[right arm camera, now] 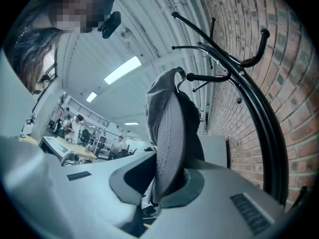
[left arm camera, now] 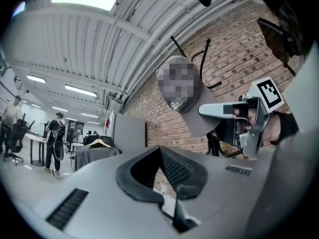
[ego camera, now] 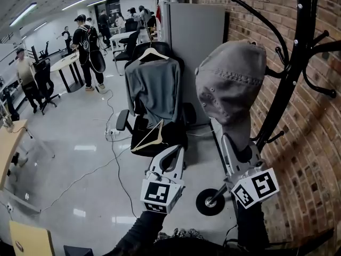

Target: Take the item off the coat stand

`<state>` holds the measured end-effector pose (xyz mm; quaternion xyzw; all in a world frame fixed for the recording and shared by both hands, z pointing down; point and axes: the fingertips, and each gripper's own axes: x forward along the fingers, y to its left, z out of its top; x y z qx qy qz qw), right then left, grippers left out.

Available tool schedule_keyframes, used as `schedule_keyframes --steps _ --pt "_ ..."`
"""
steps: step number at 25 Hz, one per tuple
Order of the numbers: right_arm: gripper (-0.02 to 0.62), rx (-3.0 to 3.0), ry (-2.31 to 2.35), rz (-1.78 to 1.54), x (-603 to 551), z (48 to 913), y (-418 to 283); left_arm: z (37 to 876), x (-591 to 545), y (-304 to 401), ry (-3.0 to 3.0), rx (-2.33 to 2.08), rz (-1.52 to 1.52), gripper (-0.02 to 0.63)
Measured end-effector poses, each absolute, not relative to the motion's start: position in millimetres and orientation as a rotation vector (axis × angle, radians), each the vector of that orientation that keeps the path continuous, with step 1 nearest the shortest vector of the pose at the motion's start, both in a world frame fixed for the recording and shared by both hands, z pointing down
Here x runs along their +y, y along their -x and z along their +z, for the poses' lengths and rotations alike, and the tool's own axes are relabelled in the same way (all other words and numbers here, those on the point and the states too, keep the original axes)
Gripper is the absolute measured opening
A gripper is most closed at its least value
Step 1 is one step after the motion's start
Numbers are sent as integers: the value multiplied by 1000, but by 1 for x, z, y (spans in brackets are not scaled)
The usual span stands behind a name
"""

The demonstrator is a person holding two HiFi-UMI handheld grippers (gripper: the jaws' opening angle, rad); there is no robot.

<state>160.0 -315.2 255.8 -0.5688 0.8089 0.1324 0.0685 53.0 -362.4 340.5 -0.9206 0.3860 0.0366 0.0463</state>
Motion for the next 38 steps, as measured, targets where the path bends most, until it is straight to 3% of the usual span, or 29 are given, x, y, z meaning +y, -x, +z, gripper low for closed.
schedule_keyframes --steps 10,38 --pt "31 2498 1637 342 -327 275 -132 341 -369 -34 2778 1238 97 8" --pt "31 2523 1686 192 -272 324 -137 345 -324 -38 2817 1210 89 8"
